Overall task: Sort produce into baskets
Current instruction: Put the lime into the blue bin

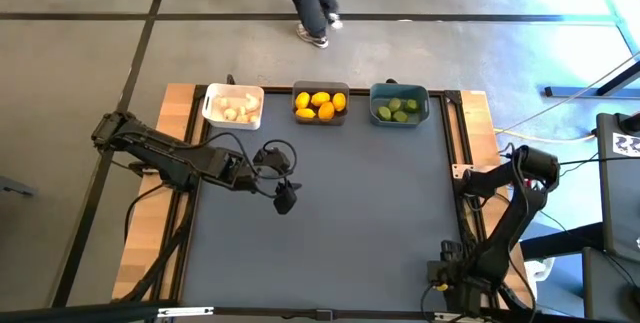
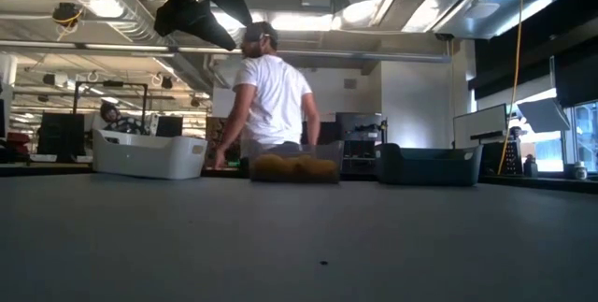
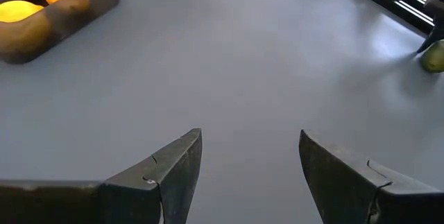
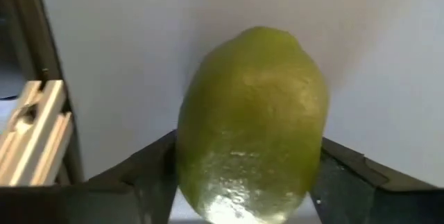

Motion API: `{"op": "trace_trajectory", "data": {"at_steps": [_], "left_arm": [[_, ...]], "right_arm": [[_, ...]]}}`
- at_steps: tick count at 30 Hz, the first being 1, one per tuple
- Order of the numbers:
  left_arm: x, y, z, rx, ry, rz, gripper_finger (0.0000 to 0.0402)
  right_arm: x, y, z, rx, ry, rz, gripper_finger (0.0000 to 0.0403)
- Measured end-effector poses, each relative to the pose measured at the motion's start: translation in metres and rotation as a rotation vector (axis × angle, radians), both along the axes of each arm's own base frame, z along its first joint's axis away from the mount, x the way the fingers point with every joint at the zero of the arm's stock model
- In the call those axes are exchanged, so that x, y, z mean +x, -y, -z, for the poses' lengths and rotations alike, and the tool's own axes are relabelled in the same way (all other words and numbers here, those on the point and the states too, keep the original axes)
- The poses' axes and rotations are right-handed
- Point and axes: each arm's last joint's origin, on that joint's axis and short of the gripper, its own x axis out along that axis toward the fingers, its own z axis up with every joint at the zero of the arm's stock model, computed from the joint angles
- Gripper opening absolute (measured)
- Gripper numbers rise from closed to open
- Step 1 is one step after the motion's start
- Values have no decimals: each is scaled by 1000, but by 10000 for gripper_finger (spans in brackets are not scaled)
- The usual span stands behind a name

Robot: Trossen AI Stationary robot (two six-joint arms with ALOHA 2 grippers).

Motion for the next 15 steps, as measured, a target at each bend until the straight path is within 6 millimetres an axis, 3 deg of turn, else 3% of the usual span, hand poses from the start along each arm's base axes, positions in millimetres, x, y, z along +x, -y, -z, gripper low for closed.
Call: {"op": "trace_trajectory", "data": {"at_steps": [6,15], "left_arm": [[0,0,0,2,-5,0,235],[0,0,0,3,-6,1,235]], "right_arm": [[0,1,2,-25,12,2,181],[6,8,-6,-23,28,-7,181]]}}
